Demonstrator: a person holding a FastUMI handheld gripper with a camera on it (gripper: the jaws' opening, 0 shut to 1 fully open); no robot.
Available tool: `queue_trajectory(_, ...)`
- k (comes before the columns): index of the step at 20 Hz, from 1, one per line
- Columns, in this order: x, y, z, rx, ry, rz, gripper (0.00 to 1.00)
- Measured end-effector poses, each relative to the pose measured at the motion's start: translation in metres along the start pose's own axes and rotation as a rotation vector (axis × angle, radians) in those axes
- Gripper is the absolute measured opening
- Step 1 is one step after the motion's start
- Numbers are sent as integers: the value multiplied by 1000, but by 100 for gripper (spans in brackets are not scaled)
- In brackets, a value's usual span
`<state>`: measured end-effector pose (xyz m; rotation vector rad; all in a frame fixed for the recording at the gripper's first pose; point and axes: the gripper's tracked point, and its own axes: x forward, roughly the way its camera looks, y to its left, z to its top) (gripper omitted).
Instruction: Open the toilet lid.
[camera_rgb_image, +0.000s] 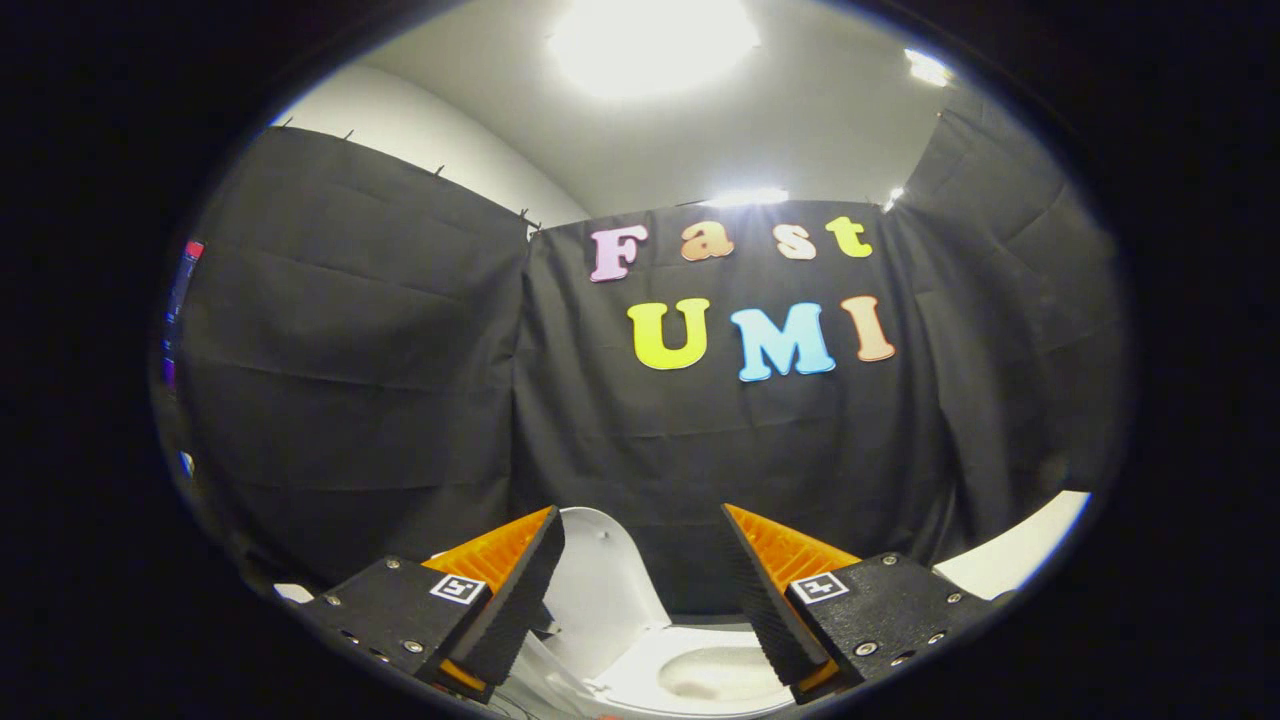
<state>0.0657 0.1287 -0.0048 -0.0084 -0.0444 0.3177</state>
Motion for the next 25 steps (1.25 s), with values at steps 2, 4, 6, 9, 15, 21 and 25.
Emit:
queue_trajectory(2, -10, -30, 0, 16, 6, -38, 95)
queue_trajectory(4, -19, -54, 6, 27, -5, -67, 95)
queue_trajectory(6, -28, -78, 15, 6, -26, -111, 95)
queue_trajectory(9, -41, -104, 15, 0, 14, -178, 94)
queue_trajectory(15, -77, -123, 17, -61, 67, -222, 94)
queue_trajectory(21, -86, -115, 37, -95, 50, -253, 94)
queue_trajectory(25, -81, -105, 34, -111, 50, -219, 94)
